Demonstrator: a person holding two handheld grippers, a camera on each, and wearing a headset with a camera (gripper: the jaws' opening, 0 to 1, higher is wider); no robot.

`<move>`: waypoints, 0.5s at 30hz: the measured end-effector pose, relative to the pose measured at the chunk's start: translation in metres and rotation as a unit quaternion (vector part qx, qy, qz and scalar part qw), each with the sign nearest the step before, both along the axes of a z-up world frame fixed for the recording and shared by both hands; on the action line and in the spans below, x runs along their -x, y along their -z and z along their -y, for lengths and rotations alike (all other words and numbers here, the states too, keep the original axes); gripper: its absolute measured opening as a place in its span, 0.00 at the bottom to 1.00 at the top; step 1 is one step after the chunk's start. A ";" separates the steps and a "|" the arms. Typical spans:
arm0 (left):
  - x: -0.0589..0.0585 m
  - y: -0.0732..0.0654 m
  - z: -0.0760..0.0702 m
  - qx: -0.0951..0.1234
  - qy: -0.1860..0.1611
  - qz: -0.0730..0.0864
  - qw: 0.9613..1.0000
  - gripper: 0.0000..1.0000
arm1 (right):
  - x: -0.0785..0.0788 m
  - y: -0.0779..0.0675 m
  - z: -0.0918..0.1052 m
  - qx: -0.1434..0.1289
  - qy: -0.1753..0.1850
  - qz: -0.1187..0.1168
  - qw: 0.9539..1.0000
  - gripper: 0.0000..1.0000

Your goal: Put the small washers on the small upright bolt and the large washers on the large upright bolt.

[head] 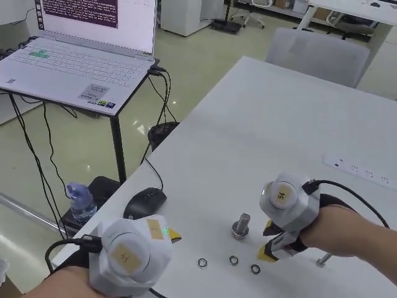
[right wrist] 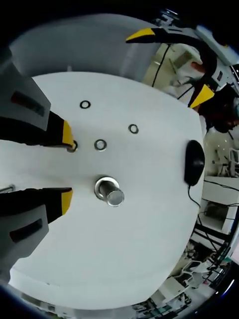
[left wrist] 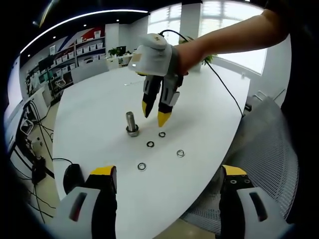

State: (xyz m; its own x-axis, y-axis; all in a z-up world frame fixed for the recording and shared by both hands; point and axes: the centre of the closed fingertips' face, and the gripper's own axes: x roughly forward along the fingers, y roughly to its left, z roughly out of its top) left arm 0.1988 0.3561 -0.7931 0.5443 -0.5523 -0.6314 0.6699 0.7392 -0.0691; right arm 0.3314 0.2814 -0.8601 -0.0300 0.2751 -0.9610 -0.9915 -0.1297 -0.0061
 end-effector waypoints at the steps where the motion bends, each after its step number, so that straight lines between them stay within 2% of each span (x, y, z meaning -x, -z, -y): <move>1: 0.000 0.000 0.000 0.001 0.000 0.000 1.000 0.85 | 0.002 0.001 0.000 -0.001 -0.001 -0.001 1.000 0.33; 15: 0.002 0.002 0.000 0.002 -0.004 -0.001 1.000 0.84 | 0.024 0.020 0.003 -0.003 -0.018 -0.010 1.000 0.31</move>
